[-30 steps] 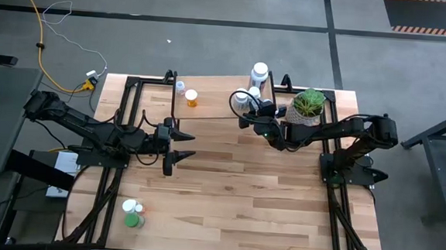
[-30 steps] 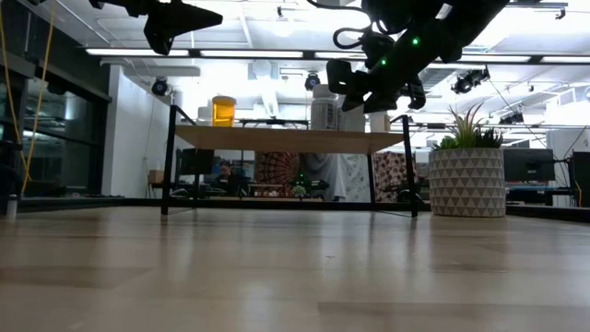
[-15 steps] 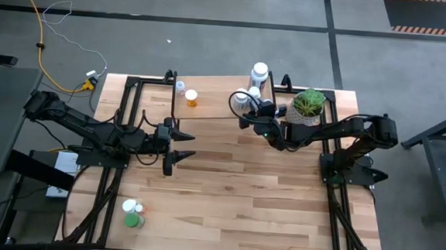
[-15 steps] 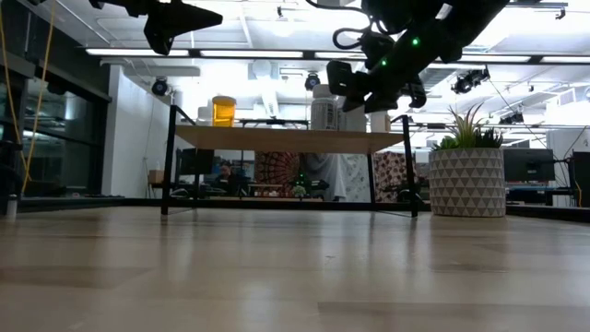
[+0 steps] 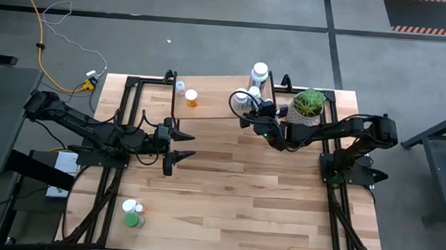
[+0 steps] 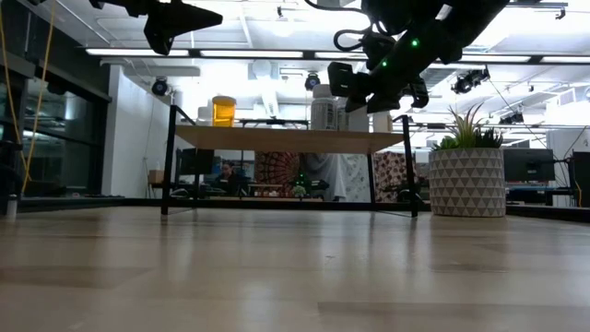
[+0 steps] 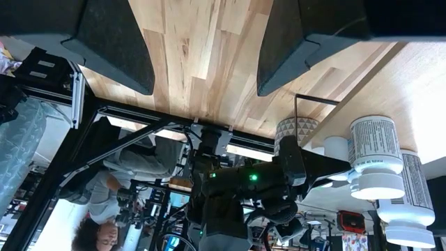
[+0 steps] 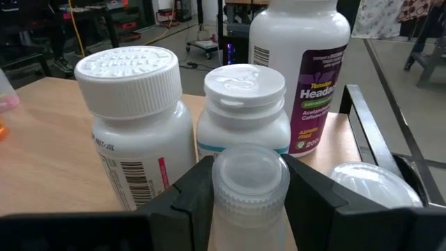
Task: Pick and place medicine bottles onto shelf by color
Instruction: Put the transparent pill bottle on the shelf
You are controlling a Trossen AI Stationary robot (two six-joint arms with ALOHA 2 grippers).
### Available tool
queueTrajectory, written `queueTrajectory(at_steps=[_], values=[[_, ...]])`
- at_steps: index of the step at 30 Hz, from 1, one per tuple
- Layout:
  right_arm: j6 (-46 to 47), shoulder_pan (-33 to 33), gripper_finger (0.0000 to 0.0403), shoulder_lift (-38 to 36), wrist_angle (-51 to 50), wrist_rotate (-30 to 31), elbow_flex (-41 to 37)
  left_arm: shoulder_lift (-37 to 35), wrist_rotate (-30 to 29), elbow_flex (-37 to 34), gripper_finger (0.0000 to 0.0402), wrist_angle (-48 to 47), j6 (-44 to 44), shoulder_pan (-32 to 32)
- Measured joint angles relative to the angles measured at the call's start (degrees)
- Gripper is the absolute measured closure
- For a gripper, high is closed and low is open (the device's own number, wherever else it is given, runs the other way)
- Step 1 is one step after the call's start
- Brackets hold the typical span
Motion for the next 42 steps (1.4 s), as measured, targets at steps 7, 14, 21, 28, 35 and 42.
queueTrajectory(at_steps=[7, 14, 21, 28, 35, 42], values=[[0.0, 0.0, 0.0271, 0.0, 0.2, -1.2, 0.0, 0.0, 0.0, 0.0, 0.0158, 0.0, 0.0, 0.0], [0.0, 0.0, 0.0271, 0.0, 0.2, -1.5, 0.0, 0.0, 0.0, 0.0, 0.0158, 0.0, 0.0, 0.0], [1.2, 0.0, 0.0271, 0.0, 0.2, -1.6, 0.0, 0.0, 0.0, 0.0, 0.0158, 0.0, 0.0, 0.0], [1.3, 0.0, 0.0271, 0.0, 0.2, -1.6, 0.0, 0.0, 0.0, 0.0, 0.0158, 0.0, 0.0, 0.0], [1.3, 0.0, 0.0271, 0.0, 0.2, -1.8, 0.0, 0.0, 0.0, 0.0, 0.0158, 0.0, 0.0, 0.0], [1.3, 0.0, 0.0271, 0.0, 0.2, -1.8, 0.0, 0.0, 0.0, 0.0, 0.0158, 0.0, 0.0, 0.0]])
